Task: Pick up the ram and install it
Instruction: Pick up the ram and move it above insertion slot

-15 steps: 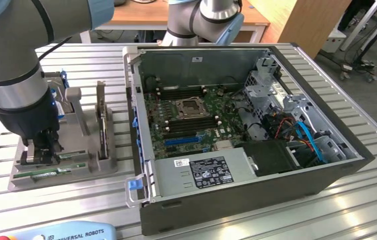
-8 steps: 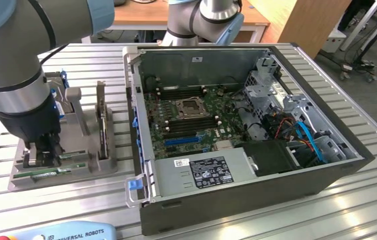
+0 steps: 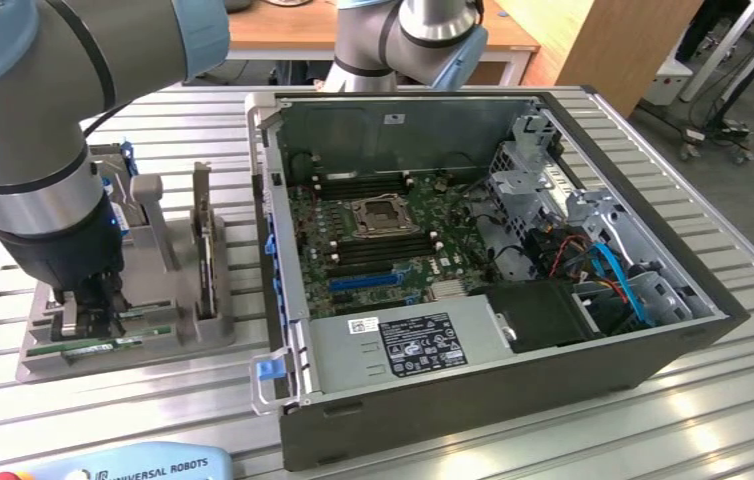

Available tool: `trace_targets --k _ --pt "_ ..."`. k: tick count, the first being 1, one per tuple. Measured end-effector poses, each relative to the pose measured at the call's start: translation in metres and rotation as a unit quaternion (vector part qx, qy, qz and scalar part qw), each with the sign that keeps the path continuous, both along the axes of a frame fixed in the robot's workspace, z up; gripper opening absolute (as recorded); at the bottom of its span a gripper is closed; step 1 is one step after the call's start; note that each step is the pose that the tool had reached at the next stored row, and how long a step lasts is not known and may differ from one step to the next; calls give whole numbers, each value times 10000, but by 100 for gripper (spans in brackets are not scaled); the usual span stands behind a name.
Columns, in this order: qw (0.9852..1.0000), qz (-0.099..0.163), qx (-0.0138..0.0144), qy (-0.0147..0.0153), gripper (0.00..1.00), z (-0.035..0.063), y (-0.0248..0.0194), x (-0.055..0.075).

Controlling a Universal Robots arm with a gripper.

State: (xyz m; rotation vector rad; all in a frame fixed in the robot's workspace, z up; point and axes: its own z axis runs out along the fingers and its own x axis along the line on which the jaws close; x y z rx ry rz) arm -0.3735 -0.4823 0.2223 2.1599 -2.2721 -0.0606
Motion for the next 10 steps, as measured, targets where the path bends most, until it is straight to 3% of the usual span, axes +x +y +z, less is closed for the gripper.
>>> trace_targets --k 10 --pt "9994 336 -10 -2 35 -40 0 0"
